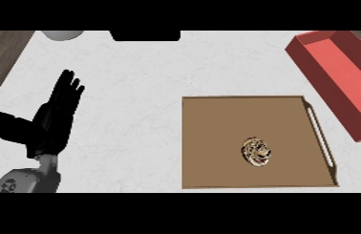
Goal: Pick the cupcake from the tray and place it in the cardboard box
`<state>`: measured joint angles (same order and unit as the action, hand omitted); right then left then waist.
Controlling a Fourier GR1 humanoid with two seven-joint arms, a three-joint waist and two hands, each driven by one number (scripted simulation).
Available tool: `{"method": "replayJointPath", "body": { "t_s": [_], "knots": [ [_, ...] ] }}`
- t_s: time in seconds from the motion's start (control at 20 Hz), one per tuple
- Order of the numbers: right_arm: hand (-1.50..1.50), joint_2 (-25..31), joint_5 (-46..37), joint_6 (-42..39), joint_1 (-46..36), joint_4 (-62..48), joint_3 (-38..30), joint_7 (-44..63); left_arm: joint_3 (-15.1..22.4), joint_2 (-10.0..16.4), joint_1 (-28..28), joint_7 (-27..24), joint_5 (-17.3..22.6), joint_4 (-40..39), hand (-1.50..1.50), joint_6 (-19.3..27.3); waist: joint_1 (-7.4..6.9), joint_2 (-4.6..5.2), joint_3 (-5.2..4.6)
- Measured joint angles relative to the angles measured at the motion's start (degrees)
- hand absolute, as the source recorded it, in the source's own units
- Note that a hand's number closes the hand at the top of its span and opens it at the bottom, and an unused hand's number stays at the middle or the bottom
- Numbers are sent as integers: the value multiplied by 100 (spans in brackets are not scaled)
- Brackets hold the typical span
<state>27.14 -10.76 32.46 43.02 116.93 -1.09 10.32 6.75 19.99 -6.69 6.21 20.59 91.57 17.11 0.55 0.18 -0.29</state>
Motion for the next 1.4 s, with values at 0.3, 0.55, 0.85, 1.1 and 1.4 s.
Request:
{"method": "replayJointPath", "body": {
  "t_s": [0.3, 0.55, 0.85, 1.1, 1.4],
  "knots": [
    [-150, 600, -239, -796, 318, 1432, 346, 1848, 106, -55, -69, 172, -123, 124, 0, 63, -74, 8, 7],
    [-150, 624, -571, -1128, -566, 1925, 724, 3241, 17, -98, 19, 161, -111, 149, 0, -61, -113, 2, 15],
    [-150, 439, -864, -1426, -2019, 1753, 1173, 4532, 36, -205, 5, 342, -295, 311, 0, -10, -120, -3, 20],
    [-150, 95, -1573, -1673, -2513, 1606, 1562, 4995, -54, -297, 85, 347, -351, 347, 0, -86, -89, -12, 22],
    [-150, -453, -1779, -1821, -2945, 1027, 1667, 4972, -146, -434, 49, 430, -510, 355, 0, -125, -67, -16, 28]
  ]
}}
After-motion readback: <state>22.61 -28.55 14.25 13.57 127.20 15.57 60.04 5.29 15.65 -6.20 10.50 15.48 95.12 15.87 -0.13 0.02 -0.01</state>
